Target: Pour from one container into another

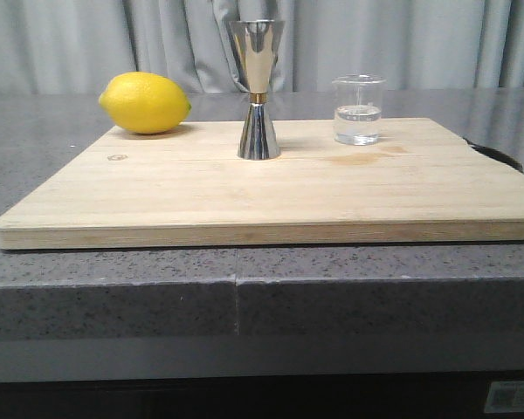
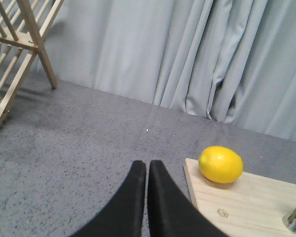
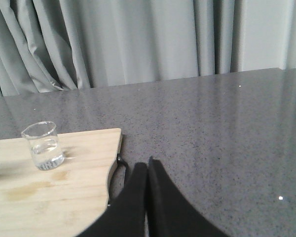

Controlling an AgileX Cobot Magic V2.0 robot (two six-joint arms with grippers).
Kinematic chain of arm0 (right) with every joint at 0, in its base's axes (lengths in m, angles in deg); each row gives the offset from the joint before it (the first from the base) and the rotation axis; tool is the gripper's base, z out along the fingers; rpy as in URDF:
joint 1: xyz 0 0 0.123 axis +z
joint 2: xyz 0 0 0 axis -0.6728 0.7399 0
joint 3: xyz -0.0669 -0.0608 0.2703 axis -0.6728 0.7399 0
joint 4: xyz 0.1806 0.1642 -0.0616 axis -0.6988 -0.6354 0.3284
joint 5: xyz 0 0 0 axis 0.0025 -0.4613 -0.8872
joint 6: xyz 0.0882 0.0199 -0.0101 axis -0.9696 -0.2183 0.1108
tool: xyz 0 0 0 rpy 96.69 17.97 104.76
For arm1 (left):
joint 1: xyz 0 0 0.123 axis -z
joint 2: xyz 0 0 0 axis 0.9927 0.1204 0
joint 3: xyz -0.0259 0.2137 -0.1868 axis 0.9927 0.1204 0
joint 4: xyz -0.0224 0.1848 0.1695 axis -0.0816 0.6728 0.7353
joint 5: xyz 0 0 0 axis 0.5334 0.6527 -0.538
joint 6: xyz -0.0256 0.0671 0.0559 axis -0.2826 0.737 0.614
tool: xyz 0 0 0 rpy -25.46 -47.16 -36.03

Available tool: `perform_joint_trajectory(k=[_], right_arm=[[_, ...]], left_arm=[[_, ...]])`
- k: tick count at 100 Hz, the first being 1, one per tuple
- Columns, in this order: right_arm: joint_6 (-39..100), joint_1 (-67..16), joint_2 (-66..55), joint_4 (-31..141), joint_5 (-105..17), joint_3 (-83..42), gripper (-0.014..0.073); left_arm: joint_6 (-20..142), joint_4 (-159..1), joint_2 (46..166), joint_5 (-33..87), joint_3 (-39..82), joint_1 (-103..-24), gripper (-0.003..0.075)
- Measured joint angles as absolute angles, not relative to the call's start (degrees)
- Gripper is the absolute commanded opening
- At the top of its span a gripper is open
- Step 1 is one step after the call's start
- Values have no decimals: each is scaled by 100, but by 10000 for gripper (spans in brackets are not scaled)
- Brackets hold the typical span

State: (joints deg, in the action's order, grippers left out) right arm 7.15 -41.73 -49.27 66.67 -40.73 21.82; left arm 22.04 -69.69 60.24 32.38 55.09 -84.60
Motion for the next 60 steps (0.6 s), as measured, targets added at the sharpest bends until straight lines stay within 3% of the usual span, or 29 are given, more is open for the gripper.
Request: perform_joint_trajectory(k=[39, 60], right_arm=[[715, -4173, -2249, 6667, -5404, -933, -72], [715, -4173, -1049, 6959, -6498, -2377, -71]], left_arm=[[2736, -6672, 8927, 5055, 1796, -8460, -19], [2785, -6709, 10150, 5489, 607, -8460, -19]])
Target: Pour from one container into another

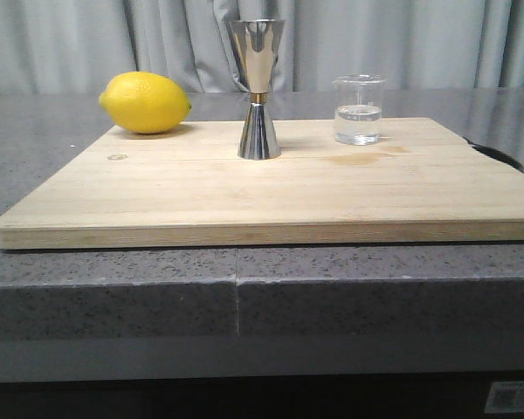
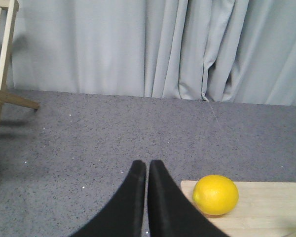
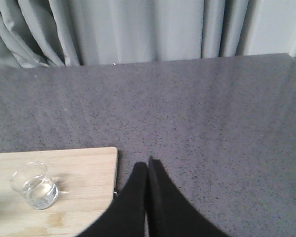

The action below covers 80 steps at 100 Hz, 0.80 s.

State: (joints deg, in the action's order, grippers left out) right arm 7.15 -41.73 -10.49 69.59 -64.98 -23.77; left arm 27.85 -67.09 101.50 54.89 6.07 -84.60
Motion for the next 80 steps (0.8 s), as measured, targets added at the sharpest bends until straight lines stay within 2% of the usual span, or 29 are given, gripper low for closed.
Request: perform_joint_trajectory(k=[23, 56, 71, 80], right_arm=[[715, -4173, -131, 7062, -6892, -3097, -71], [715, -4173, 481, 7220, -6911, -3190, -71], [715, -4173, 551, 7258, -6911, -3190, -72], [715, -4173, 551, 7357, -6911, -3190, -72]], left_arm=[[3327, -7049, 10831, 5500, 354, -8460, -18], [5130, -7603, 11289, 5253, 341, -8460, -18], [5460, -8325, 11556, 5069, 341, -8460, -18], [6327, -8978, 11734, 4976, 341, -8460, -18]])
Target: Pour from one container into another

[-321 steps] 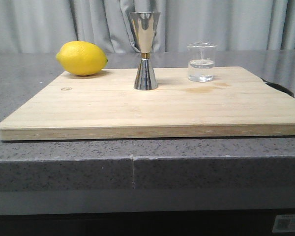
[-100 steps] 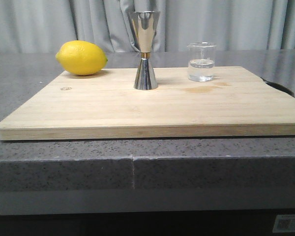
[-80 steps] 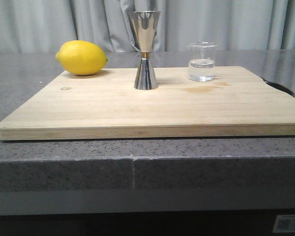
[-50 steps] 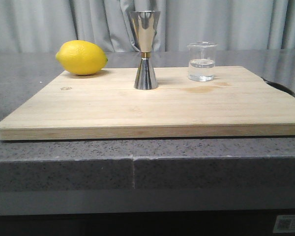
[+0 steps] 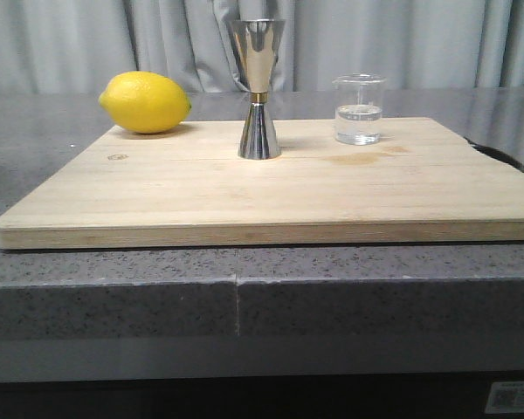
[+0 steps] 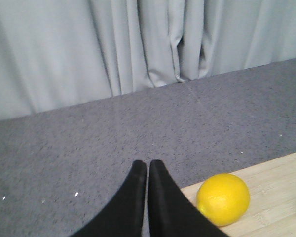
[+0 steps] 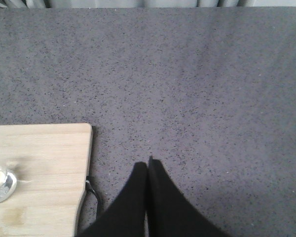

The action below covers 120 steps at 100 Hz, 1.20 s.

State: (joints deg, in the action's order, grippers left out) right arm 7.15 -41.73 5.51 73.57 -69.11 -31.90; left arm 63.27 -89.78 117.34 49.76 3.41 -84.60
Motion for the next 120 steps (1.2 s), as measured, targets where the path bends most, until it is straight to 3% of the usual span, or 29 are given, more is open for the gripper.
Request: perform_joint_trajectory(k=[21, 46, 61, 95, 120], right_arm=[[727, -4173, 551, 7497, -7018, -3190, -72], [870, -4173, 551, 7588, -7370, -3190, -72], [900, -4173, 551, 7599, -7499, -3190, -72], [956, -4173, 565, 7612, -7507, -3190, -72], [956, -4173, 636, 7612, -7507, -3190, -72]], left_arm=[[8950, -10999, 12250, 5419, 341, -8460, -18], [10984, -12372, 13221, 7267, 341, -8460, -18], [11503, -12776, 13763, 8191, 319, -8558, -18], [11988, -13080, 14508, 8256, 318, -8579, -18], [12321, -13263, 14824, 8256, 298, -8139, -18]])
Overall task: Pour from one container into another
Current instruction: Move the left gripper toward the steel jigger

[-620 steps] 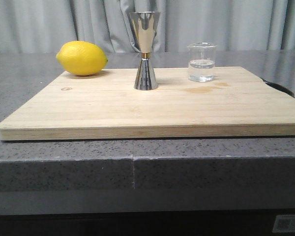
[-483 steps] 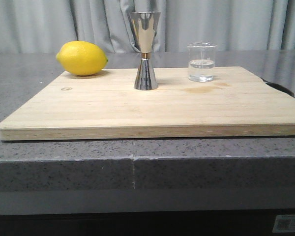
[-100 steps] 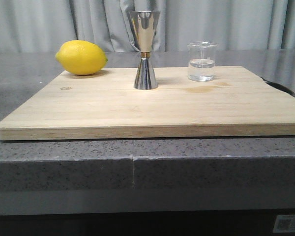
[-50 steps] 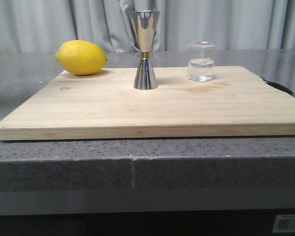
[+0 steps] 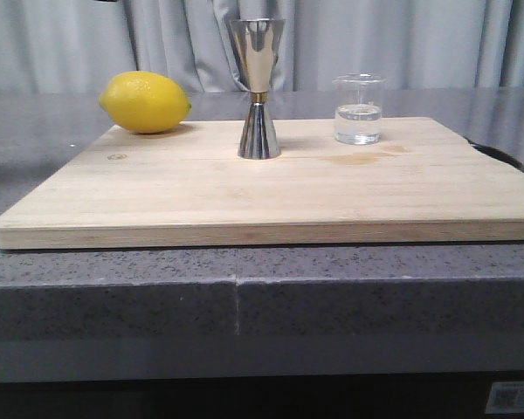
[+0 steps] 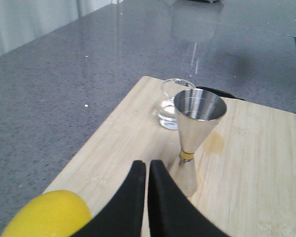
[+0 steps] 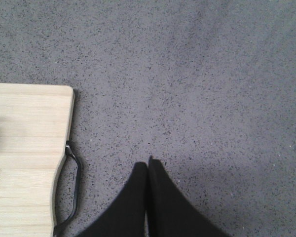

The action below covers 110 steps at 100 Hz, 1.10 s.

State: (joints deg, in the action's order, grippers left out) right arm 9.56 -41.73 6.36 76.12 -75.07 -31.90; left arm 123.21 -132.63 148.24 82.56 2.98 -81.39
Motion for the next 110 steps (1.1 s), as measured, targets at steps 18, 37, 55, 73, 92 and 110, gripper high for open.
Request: perform_joint_trajectory(k=[18, 37, 55, 73, 92, 110], right_arm=[[956, -4173, 715, 7612, -7522, -3190, -72], [961, -4173, 763, 7612, -7522, -3190, -72], [961, -4173, 774, 7612, -7511, -3190, -72], [961, -4173, 774, 7612, -7468, -3190, -72], [970, -4173, 774, 7612, -7307, -3190, -71], [970, -4173, 774, 7612, -7223, -3190, -71]], left_arm=[[12359, -13212, 14992, 8256, 298, -7854, -18], [12359, -13212, 14992, 8256, 286, -7875, -18], [12359, -13212, 14959, 8246, 286, -8105, -19], [12099, -13212, 14651, 8224, 204, -8438, -19], [11749, -13212, 14377, 8030, 66, -8734, -18], [11754, -13189, 14308, 8063, 66, -8762, 19]])
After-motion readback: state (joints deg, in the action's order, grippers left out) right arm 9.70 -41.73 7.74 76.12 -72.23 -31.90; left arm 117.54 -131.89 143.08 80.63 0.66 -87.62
